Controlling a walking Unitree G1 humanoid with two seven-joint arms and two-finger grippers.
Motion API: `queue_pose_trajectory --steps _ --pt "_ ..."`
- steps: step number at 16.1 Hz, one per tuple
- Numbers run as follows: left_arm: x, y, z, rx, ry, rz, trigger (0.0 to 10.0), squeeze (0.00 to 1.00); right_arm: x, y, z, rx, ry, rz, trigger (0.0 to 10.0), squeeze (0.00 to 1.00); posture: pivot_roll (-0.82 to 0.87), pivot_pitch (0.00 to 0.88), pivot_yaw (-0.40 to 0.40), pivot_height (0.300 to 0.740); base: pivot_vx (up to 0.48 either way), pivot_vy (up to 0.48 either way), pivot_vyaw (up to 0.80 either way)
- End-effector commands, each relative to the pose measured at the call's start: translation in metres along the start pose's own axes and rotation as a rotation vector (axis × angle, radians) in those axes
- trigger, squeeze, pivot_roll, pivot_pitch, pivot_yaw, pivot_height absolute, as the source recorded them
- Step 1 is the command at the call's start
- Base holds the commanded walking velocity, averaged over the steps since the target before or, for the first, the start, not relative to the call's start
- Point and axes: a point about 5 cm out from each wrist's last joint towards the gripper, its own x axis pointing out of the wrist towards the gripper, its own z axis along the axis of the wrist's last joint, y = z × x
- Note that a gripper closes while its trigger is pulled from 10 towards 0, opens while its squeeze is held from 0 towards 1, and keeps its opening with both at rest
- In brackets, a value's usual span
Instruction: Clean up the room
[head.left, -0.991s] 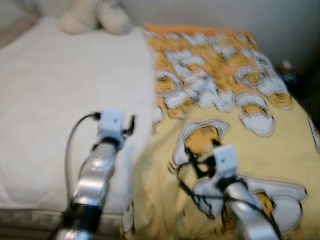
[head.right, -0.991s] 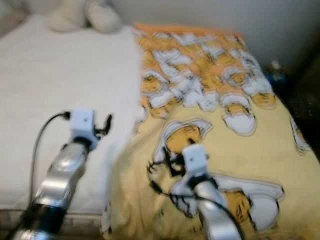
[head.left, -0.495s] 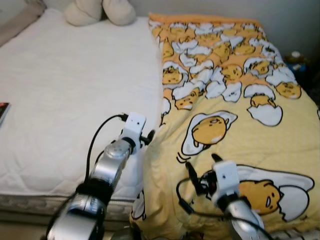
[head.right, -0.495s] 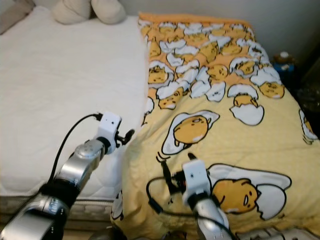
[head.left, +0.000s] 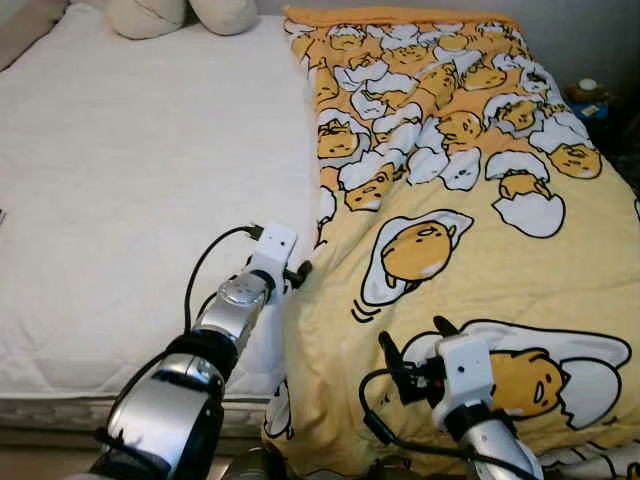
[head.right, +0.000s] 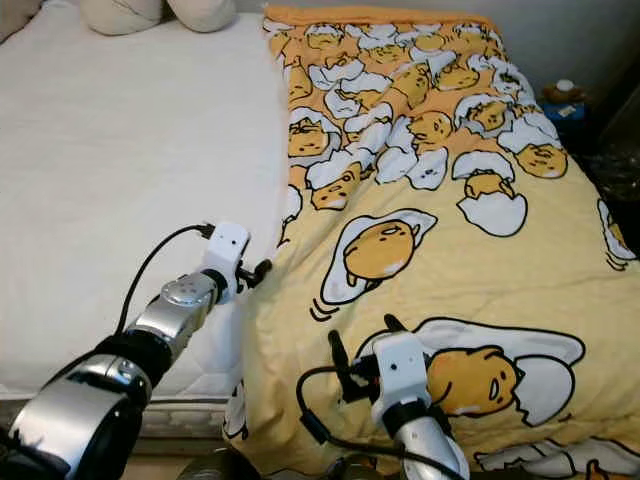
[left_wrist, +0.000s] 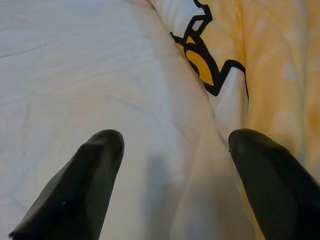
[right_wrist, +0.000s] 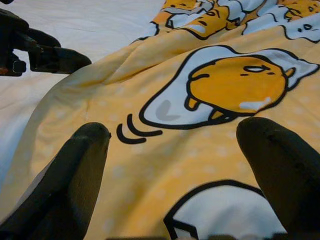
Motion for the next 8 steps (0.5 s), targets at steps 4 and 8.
queue_pose_trajectory --steps 4,8 --pt "0.000 0.000 -0.008 -0.095 0.046 0.000 10.0 0.00 -0.003 0.004 0.001 -0.007 0.012 0.002 10.0 0.00 -0.16 0.131 0.048 0.740 0.000 0.000 0.00" --pt "0.001 -0.006 -0.013 -0.245 0.092 -0.024 10.0 0.00 -0.003 0.007 0.001 0.001 0.018 0.002 10.0 0.00 -0.16 0.139 0.051 0.740 0.000 0.000 0.00"
